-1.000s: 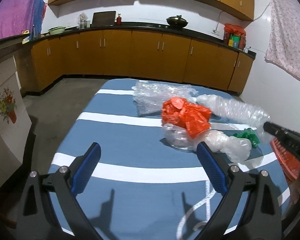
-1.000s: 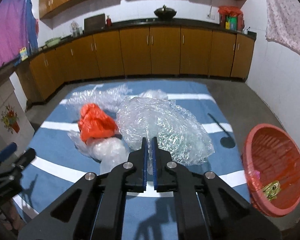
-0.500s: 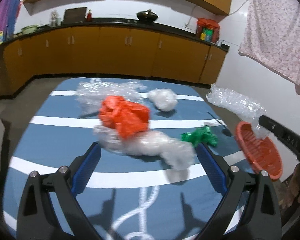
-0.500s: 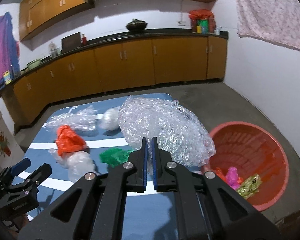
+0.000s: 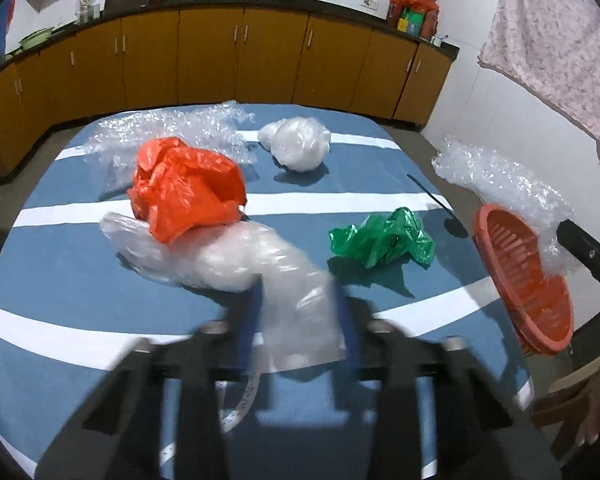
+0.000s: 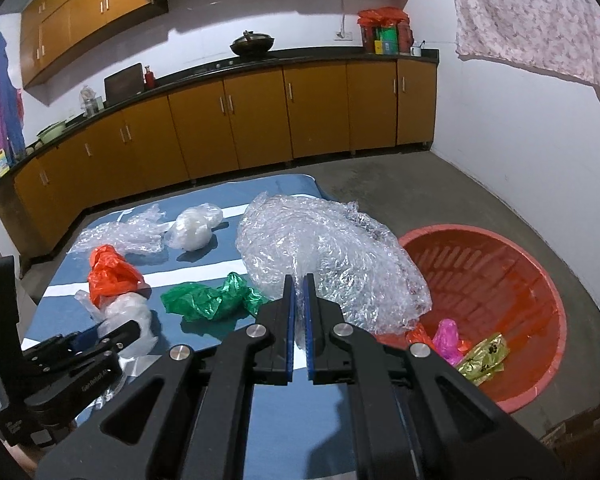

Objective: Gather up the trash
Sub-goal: 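Carry the bubble wrap and clear bag over the orange basket with both tools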

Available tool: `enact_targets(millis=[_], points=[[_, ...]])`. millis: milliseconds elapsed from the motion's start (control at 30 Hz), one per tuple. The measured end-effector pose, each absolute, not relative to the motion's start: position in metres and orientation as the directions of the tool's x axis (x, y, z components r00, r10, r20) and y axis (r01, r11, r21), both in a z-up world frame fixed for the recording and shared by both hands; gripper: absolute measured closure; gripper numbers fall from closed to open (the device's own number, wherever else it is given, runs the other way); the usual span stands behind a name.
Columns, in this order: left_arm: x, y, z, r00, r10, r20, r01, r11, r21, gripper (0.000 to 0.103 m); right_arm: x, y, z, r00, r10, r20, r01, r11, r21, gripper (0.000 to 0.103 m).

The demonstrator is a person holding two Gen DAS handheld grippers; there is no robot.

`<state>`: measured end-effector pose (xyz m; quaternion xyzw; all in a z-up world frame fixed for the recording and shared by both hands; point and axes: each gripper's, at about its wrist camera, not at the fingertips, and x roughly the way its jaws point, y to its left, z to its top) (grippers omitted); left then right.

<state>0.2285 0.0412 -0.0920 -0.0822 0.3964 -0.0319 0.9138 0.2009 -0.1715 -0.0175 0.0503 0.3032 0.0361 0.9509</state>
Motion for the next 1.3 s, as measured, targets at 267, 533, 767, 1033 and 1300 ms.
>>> enact_targets(millis=[267,533,767,1033,1300], points=[[0.208,0.049,-0.074,0.718,-0.161,-0.677,0.052,0.983,-0.178,0.095,0.195,-0.168,-0.011,0.819,0.112,-0.562,-0.05,0.991,0.125,0.098],[0.184,0.057,-0.042,0.748,-0.204,-0.632,0.088,0.974,-0.209,0.095,0.183,-0.159,0.002,0.835,0.13,-0.534,-0.077,0.99,0.121,0.098],[0.169,0.052,-0.018,0.768,-0.244,-0.592,0.132,0.965,-0.227,0.095,0.173,-0.16,0.013,0.85,0.128,-0.51,-0.078,0.99,0.118,0.098],[0.164,0.042,0.005,0.789,-0.267,-0.554,0.169,0.96,-0.222,0.095,0.163,-0.172,0.023,0.87,0.112,-0.48,-0.058,0.99,0.126,0.098],[0.169,0.027,0.021,0.796,-0.286,-0.533,0.206,0.957,-0.206,0.095,0.154,-0.188,0.023,0.883,0.076,-0.463,-0.014,0.991,0.135,0.098]])
